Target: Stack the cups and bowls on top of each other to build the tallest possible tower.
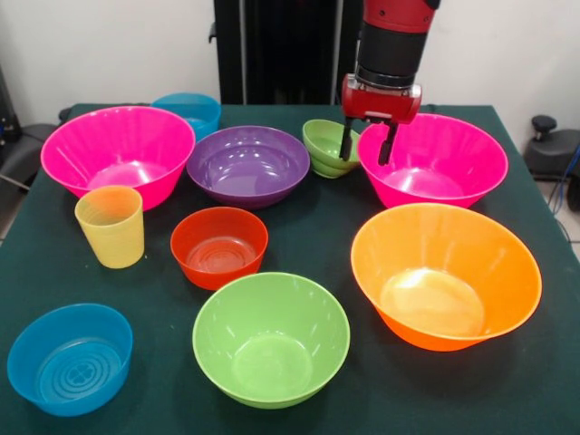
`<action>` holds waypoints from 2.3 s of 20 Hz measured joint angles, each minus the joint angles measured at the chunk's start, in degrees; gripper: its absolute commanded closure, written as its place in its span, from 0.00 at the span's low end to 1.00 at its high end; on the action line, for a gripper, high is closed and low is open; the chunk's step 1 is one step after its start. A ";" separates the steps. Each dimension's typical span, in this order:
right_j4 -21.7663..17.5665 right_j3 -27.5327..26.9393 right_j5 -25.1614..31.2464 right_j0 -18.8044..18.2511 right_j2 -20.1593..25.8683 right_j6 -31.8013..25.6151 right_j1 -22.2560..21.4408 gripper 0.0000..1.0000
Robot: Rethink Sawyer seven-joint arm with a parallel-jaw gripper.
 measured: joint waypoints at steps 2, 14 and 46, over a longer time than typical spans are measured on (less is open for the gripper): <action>-0.01 0.01 0.00 0.00 0.00 0.00 0.01 0.00; -0.20 -1.12 -10.77 0.06 -0.75 0.00 7.25 0.00; -0.17 -0.65 -10.25 0.79 -0.68 0.00 5.76 1.00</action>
